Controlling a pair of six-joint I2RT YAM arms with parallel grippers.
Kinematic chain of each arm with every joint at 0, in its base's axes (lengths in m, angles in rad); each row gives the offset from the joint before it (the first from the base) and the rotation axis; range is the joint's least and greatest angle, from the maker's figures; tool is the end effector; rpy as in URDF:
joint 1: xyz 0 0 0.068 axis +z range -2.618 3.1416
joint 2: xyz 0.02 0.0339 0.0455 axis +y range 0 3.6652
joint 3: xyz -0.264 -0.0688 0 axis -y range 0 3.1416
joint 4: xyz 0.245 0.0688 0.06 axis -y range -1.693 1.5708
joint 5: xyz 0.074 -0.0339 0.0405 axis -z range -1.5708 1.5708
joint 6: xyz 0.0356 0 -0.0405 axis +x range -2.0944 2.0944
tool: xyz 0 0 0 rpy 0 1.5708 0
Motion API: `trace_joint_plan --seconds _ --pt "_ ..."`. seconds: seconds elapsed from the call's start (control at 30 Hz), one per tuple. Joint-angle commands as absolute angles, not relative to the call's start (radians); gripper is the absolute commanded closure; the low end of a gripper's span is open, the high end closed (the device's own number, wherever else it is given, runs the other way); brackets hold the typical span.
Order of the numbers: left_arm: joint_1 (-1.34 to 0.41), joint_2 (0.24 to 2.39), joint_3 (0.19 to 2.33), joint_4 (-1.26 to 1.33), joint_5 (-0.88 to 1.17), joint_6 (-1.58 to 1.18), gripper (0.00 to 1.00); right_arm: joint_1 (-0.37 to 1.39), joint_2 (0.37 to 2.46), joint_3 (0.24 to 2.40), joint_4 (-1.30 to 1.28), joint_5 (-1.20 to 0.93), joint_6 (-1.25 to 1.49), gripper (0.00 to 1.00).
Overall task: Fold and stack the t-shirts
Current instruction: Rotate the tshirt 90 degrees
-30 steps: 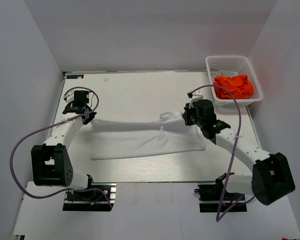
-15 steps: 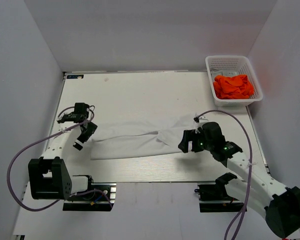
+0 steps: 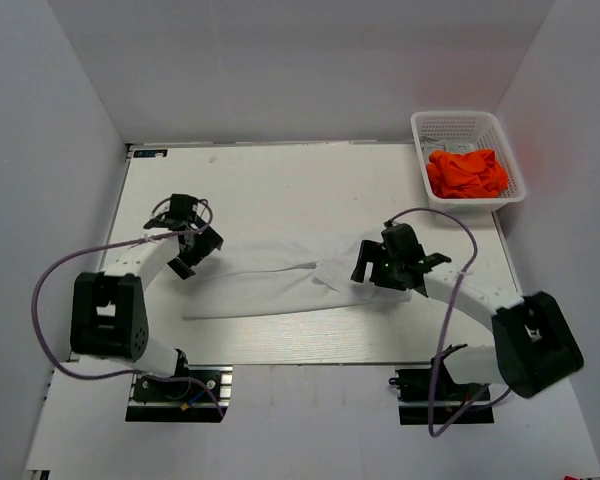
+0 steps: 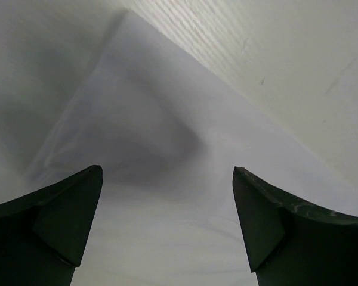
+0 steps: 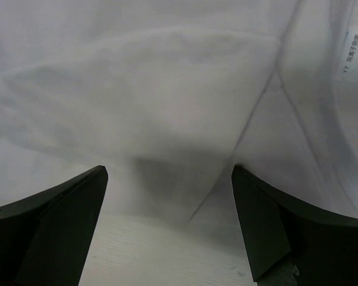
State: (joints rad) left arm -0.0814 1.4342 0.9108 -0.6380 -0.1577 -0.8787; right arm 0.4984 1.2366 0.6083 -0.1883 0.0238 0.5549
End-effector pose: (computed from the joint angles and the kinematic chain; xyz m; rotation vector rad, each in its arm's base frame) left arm 0.2693 -0.0164 0.2044 -1.0914 2.4768 -0.0698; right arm 0.2129 0.1149 0.1876 0.0804 2.4376 0.4604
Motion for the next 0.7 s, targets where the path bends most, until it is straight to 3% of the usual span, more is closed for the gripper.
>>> trace_joint_plan --seconds 0.0,0.23,0.33,0.4,0.43,0.5,0.53,0.6,0.63,0.67 --pt "-0.139 1.509 0.885 -0.584 -0.114 -0.847 0.0 0.462 1.365 0.676 -0.232 0.04 0.654 0.1" --pt "-0.294 1.583 0.757 -0.601 -0.123 -0.92 0.02 0.378 1.619 0.819 -0.21 -0.042 0.614 0.1" --pt "-0.362 1.572 0.716 -0.615 -0.042 -0.943 0.02 0.341 1.782 0.981 -0.196 -0.058 0.568 0.1" --pt "-0.44 1.554 0.684 -0.572 0.07 -0.968 0.02 0.322 1.915 1.145 -0.193 -0.182 0.52 0.1" --pt "-0.469 1.554 0.657 -0.528 0.109 -0.982 0.02 0.324 2.045 1.314 -0.175 -0.207 0.502 0.1" --pt "-0.555 1.568 0.646 -0.32 0.214 -1.02 0.03 0.339 2.147 1.45 -0.214 -0.123 0.401 0.1" --pt "-0.587 1.586 0.725 -0.305 0.215 -1.02 0.03 0.345 2.339 1.767 -0.324 -0.104 0.365 0.1" --pt "-0.713 1.629 0.828 -0.394 0.117 -1.02 0.03 0.344 2.465 1.979 -0.461 -0.164 0.342 0.1" --pt "-0.754 1.672 0.907 -0.406 0.065 -1.029 0.03 0.338 2.606 2.272 -0.526 -0.184 0.319 0.1" --pt "-0.817 1.692 0.942 -0.416 0.052 -1.029 0.03 0.344 2.635 2.333 -0.543 -0.201 0.313 0.1"
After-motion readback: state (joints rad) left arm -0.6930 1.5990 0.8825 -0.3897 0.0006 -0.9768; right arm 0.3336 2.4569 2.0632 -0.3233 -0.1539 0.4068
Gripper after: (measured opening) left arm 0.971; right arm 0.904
